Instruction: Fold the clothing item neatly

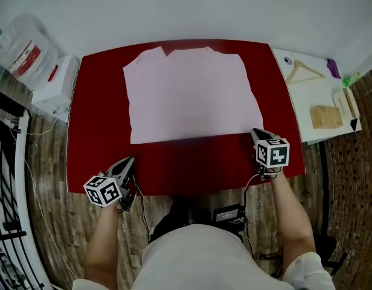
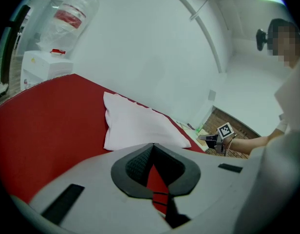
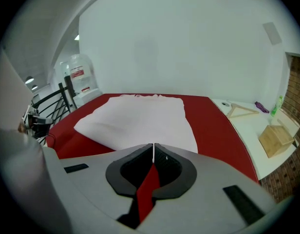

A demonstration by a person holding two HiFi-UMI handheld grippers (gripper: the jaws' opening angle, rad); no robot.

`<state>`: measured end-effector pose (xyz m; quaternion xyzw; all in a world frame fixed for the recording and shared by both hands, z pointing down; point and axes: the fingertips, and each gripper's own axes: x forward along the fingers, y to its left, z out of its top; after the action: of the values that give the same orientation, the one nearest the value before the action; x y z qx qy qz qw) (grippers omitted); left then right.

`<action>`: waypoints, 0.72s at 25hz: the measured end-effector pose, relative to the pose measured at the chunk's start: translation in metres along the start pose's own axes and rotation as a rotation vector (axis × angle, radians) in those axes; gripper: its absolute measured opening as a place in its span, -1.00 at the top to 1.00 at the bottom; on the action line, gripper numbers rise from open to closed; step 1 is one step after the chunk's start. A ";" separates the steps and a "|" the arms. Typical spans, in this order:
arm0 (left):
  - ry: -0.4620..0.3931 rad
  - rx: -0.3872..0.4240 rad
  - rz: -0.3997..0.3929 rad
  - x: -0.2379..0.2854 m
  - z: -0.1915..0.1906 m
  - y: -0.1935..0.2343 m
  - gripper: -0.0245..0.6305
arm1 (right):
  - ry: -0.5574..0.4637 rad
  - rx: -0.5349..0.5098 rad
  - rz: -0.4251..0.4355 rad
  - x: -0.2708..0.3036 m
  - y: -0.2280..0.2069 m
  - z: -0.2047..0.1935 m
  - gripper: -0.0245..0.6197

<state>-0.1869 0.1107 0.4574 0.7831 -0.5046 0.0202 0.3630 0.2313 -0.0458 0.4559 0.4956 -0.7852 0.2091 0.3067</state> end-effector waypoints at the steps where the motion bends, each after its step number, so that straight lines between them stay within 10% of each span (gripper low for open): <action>1: -0.003 0.000 0.001 -0.002 -0.004 -0.006 0.91 | -0.005 -0.013 0.009 -0.004 0.003 -0.002 0.86; 18: -0.101 0.078 -0.036 -0.048 -0.043 -0.134 0.90 | -0.168 -0.101 0.118 -0.116 0.039 -0.017 0.86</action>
<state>-0.0879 0.2039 0.3967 0.8057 -0.5068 -0.0061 0.3066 0.2377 0.0568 0.3877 0.4483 -0.8455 0.1447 0.2516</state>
